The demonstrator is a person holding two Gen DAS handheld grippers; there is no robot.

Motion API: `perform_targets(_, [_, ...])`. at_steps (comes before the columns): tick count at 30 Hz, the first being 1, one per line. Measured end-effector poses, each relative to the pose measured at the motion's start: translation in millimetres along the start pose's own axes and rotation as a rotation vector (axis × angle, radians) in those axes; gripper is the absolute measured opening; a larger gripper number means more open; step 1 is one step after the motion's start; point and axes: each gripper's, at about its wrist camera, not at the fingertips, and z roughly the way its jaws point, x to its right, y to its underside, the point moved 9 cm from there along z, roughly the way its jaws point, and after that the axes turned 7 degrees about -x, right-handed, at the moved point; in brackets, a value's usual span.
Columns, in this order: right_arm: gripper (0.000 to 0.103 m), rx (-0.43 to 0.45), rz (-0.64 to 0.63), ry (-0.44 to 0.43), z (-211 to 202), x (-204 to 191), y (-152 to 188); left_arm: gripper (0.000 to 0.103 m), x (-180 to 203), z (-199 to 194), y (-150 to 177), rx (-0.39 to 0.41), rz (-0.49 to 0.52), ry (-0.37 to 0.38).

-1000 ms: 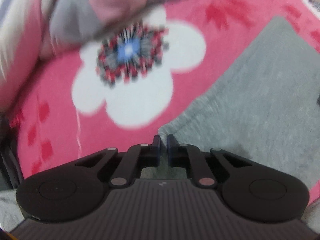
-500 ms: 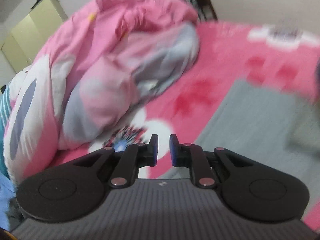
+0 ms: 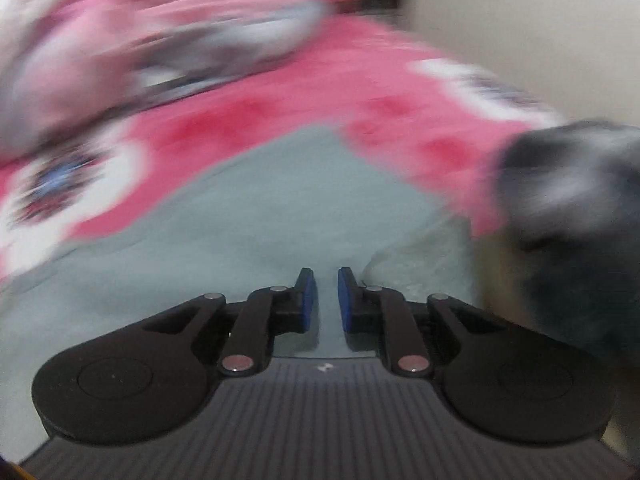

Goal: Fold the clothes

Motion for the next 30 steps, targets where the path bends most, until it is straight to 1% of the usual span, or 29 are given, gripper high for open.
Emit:
perform_targets(1, [0.014, 0.021, -0.003, 0.045, -4, 9, -5, 0.080, 0, 0, 0, -0.001, 0.004, -0.004])
perform_targets(2, [0.014, 0.051, -0.010, 0.060, -11, 13, -8, 0.080, 1, 0, 0, -0.002, 0.007, -0.008])
perform_targets(3, [0.015, 0.094, -0.015, 0.028, -25, 13, -9, 0.080, 2, 0, 1, -0.003, 0.011, -0.012])
perform_targets(4, [0.016, 0.112, -0.017, -0.012, -36, 11, -7, 0.080, 2, 0, 1, -0.004, 0.015, -0.016])
perform_targets(7, [0.017, 0.063, -0.050, -0.140, -51, 4, 11, 0.080, 3, 1, 1, -0.007, 0.025, -0.026])
perform_targets(8, [0.017, 0.030, -0.071, -0.168, -51, 2, 18, 0.080, 3, 1, 1, -0.008, 0.027, -0.028])
perform_targets(9, [0.017, -0.027, -0.108, -0.175, -44, 0, 27, 0.080, 3, 1, 1, -0.009, 0.029, -0.030])
perform_targets(10, [0.018, -0.061, -0.136, -0.144, -36, 4, 35, 0.080, 4, 2, 1, -0.009, 0.031, -0.031])
perform_targets(11, [0.019, -0.066, -0.153, -0.062, -28, 14, 38, 0.080, 4, 2, 1, -0.010, 0.033, -0.032])
perform_targets(12, [0.027, -0.053, -0.166, 0.016, -24, 24, 39, 0.080, 4, 2, 1, -0.010, 0.034, -0.033])
perform_targets(13, [0.024, -0.029, -0.164, 0.078, -25, 33, 37, 0.080, 4, 2, 1, -0.011, 0.035, -0.035])
perform_targets(14, [0.012, -0.020, -0.150, 0.129, -26, 40, 35, 0.080, 4, 2, 1, -0.011, 0.037, -0.037])
perform_targets(15, [0.013, -0.007, -0.134, 0.146, -30, 45, 34, 0.080, 4, 2, 1, -0.012, 0.039, -0.039])
perform_targets(17, [0.015, 0.030, -0.097, 0.094, -45, 48, 36, 0.080, 5, 3, 1, -0.014, 0.044, -0.044])
perform_targets(19, [0.017, 0.088, -0.065, 0.074, -72, 53, 40, 0.080, 6, 3, 1, -0.016, 0.051, -0.050])
perform_targets(20, [0.020, 0.128, -0.048, 0.064, -91, 56, 46, 0.080, 6, 4, 1, -0.017, 0.053, -0.052])
perform_targets(21, [0.027, 0.166, -0.017, 0.048, -113, 61, 52, 0.080, 7, 4, 1, -0.017, 0.056, -0.055])
perform_targets(23, [0.034, 0.222, 0.081, -0.012, -156, 76, 69, 0.080, 7, 4, 1, -0.017, 0.057, -0.056])
perform_targets(24, [0.040, 0.236, 0.141, -0.052, -177, 84, 83, 0.080, 7, 4, 1, -0.018, 0.058, -0.056])
perform_targets(27, [0.045, 0.243, 0.329, -0.176, -224, 116, 139, 0.080, 7, 4, 1, -0.019, 0.061, -0.059])
perform_targets(28, [0.045, 0.238, 0.396, -0.215, -237, 126, 159, 0.080, 8, 5, 1, -0.019, 0.062, -0.061])
perform_targets(30, [0.049, 0.209, 0.554, -0.291, -247, 140, 205, 0.080, 8, 5, 2, -0.020, 0.068, -0.066])
